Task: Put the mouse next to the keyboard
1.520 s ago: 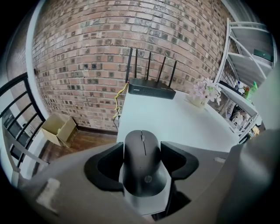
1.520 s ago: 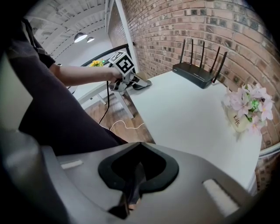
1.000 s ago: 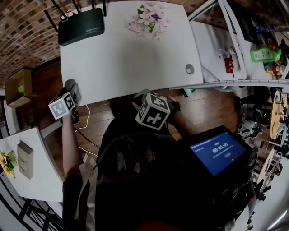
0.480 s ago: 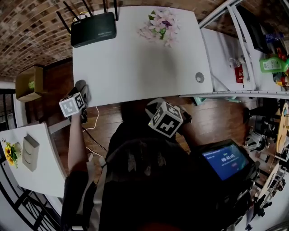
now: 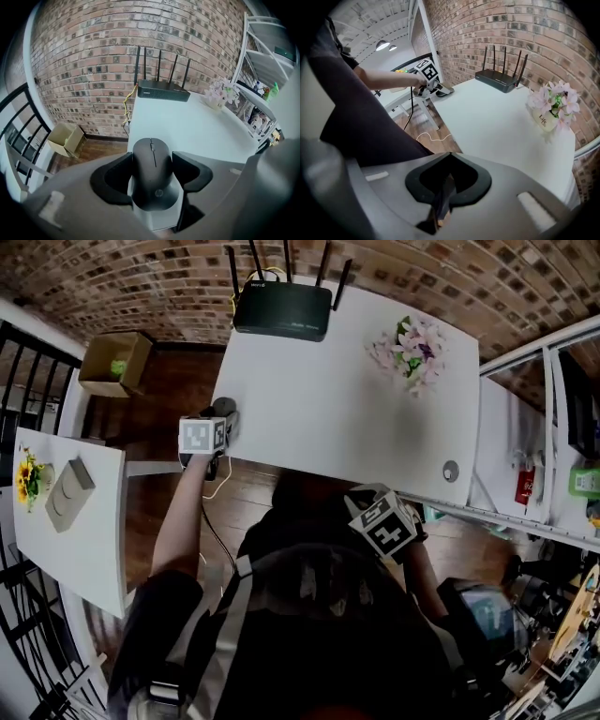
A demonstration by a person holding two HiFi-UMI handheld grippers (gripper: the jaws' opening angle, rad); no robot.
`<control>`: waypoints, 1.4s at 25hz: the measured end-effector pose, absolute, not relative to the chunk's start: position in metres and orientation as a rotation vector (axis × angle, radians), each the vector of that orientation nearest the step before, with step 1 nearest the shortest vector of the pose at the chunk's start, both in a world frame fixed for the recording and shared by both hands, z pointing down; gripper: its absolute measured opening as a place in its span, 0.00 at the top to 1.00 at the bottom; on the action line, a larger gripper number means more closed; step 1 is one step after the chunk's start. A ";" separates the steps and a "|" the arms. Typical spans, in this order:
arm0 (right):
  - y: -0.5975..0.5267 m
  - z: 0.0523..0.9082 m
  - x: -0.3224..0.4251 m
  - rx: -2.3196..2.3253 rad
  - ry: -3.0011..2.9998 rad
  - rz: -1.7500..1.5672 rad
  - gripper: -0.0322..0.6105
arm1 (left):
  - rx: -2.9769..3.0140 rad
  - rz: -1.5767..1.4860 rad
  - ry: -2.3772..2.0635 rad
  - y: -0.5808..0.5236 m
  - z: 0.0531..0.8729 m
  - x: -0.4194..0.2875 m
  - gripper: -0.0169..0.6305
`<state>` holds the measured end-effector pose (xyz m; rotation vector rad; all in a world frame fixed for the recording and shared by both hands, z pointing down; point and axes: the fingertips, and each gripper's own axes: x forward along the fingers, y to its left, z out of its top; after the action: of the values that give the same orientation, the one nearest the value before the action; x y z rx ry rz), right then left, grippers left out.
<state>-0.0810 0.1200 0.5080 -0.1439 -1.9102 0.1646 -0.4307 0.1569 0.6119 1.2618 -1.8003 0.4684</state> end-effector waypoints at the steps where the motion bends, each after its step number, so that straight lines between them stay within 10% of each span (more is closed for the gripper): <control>1: 0.118 0.507 -0.080 -0.144 -1.910 0.165 0.94 | 1.264 0.480 -1.794 0.156 0.612 -0.430 0.55; 35: 0.139 0.498 -0.143 -0.197 -2.006 0.356 0.94 | 1.227 0.359 -1.810 0.155 0.612 -0.442 0.55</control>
<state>-0.1425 0.1388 0.4976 -0.1971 -2.0061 0.3558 -0.4425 0.1553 0.6115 1.2272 -1.8101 0.3594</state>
